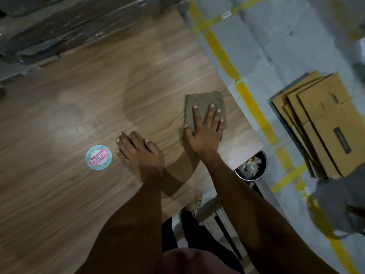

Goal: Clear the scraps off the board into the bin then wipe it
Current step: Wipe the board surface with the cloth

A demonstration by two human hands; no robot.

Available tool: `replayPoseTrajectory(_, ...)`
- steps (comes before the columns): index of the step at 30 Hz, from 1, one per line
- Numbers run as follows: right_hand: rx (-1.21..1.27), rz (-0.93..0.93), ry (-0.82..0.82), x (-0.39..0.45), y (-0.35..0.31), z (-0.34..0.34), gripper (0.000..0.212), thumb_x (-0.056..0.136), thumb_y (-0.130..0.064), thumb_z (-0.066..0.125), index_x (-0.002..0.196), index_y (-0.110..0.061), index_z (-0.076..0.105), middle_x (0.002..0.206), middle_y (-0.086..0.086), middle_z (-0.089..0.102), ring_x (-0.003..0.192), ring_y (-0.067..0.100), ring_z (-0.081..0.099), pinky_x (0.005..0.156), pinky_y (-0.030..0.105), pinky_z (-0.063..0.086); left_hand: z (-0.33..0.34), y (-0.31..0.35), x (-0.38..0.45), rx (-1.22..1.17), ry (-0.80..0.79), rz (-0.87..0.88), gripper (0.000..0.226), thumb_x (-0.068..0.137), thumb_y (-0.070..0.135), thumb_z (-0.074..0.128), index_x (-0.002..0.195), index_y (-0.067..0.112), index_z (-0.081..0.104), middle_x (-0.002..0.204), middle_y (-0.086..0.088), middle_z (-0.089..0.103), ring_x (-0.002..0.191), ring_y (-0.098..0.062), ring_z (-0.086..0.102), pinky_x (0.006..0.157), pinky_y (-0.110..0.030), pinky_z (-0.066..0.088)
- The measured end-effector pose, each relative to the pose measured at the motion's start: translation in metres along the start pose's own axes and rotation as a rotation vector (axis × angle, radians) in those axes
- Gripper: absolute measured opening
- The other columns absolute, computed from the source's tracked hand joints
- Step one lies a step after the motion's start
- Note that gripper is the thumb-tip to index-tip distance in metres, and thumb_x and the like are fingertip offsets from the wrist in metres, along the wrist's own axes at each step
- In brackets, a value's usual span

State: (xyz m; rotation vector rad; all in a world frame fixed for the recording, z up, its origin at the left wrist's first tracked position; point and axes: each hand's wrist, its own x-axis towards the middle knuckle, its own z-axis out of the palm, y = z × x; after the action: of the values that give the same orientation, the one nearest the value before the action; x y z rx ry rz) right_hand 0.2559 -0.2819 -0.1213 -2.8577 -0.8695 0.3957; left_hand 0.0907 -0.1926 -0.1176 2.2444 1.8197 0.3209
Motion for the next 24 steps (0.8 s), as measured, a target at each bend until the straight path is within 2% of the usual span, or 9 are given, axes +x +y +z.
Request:
replayPoseTrajectory(4, 0.091, 0.276, -0.014, 0.036, -0.011, -0.007, 0.078, 0.094, -0.06, 0.024, 0.165, -0.033, 0.008, 0.17, 0.024, -0.007, 0.156, 0.047, -0.007, 0.124, 0.062, 0.002, 0.003, -0.001, 0.003, -0.019, 0.042, 0.024, 0.049, 0.099, 0.03, 0.05, 0.142, 0.007, 0.052, 0.158, -0.023, 0.04, 0.148, -0.041, 0.035, 0.121, -0.053, 0.025)
replayPoseTrajectory(6, 0.136, 0.351, -0.002, 0.046, -0.019, -0.007, 0.077, 0.095, -0.058, 0.024, 0.165, -0.03, 0.008, 0.169, 0.026, -0.009, 0.155, 0.049, -0.009, 0.123, 0.064, 0.0, 0.005, -0.003, 0.004, -0.015, 0.057, 0.021, 0.049, 0.098, 0.029, 0.052, 0.141, 0.006, 0.053, 0.157, -0.023, 0.042, 0.147, -0.041, 0.037, 0.12, -0.053, 0.027)
replayPoseTrajectory(8, 0.094, 0.282, 0.028, 0.045, -0.028, -0.004, 0.076, 0.095, -0.058, 0.023, 0.165, -0.031, 0.011, 0.169, 0.027, -0.005, 0.155, 0.05, -0.006, 0.123, 0.064, 0.003, 0.007, -0.004, 0.005, -0.021, 0.05, 0.015, 0.05, 0.097, 0.03, 0.053, 0.141, 0.007, 0.054, 0.157, -0.022, 0.042, 0.147, -0.041, 0.037, 0.12, -0.053, 0.026)
replayPoseTrajectory(11, -0.033, -0.028, 0.039, 0.04, -0.034, 0.0, 0.074, 0.095, -0.059, 0.026, 0.164, -0.034, 0.016, 0.17, 0.025, 0.004, 0.156, 0.05, 0.004, 0.123, 0.064, 0.008, 0.007, -0.002, 0.005, -0.014, 0.045, -0.002, 0.05, 0.098, 0.029, 0.054, 0.142, 0.007, 0.054, 0.158, -0.021, 0.041, 0.149, -0.04, 0.036, 0.12, -0.053, 0.026)
replayPoseTrajectory(12, -0.046, -0.082, 0.044, 0.041, -0.033, 0.0, 0.073, 0.096, -0.059, 0.028, 0.164, -0.035, 0.016, 0.17, 0.024, 0.006, 0.156, 0.049, 0.006, 0.123, 0.064, 0.009, 0.007, -0.001, 0.005, -0.011, 0.037, -0.009, 0.05, 0.098, 0.03, 0.054, 0.143, 0.007, 0.053, 0.159, -0.021, 0.041, 0.149, -0.04, 0.035, 0.121, -0.053, 0.026)
replayPoseTrajectory(16, -0.037, -0.081, 0.056, 0.059, -0.028, -0.003, 0.074, 0.095, -0.061, 0.03, 0.163, -0.036, 0.018, 0.171, 0.021, 0.008, 0.156, 0.047, 0.006, 0.123, 0.062, 0.009, 0.004, 0.001, 0.003, 0.019, -0.023, -0.035, 0.053, 0.097, 0.029, 0.056, 0.145, 0.009, 0.049, 0.163, -0.02, 0.035, 0.152, -0.038, 0.03, 0.124, -0.051, 0.02)
replayPoseTrajectory(21, 0.034, 0.19, 0.068, 0.101, -0.049, -0.008, 0.076, 0.094, -0.059, 0.029, 0.164, -0.032, 0.016, 0.17, 0.026, 0.003, 0.156, 0.05, 0.002, 0.122, 0.066, 0.009, 0.001, 0.002, 0.004, 0.002, -0.084, -0.051, 0.056, 0.094, 0.028, 0.057, 0.146, 0.01, 0.047, 0.164, -0.019, 0.032, 0.153, -0.037, 0.026, 0.126, -0.05, 0.014)
replayPoseTrajectory(22, 0.018, 0.136, 0.044, 0.105, -0.055, -0.01, 0.076, 0.094, -0.059, 0.028, 0.164, -0.031, 0.015, 0.17, 0.027, 0.002, 0.155, 0.051, 0.001, 0.123, 0.066, 0.008, 0.001, 0.001, 0.004, 0.008, -0.09, -0.066, 0.056, 0.094, 0.029, 0.057, 0.146, 0.011, 0.047, 0.164, -0.018, 0.032, 0.153, -0.037, 0.025, 0.126, -0.05, 0.014)
replayPoseTrajectory(24, -0.058, -0.12, 0.0, 0.108, -0.058, -0.01, 0.076, 0.096, -0.061, 0.027, 0.164, -0.033, 0.012, 0.17, 0.024, 0.001, 0.155, 0.051, 0.003, 0.122, 0.065, 0.006, 0.0, 0.0, 0.004, 0.027, -0.102, -0.073, 0.056, 0.094, 0.03, 0.056, 0.146, 0.011, 0.046, 0.164, -0.018, 0.031, 0.153, -0.037, 0.025, 0.126, -0.05, 0.015)
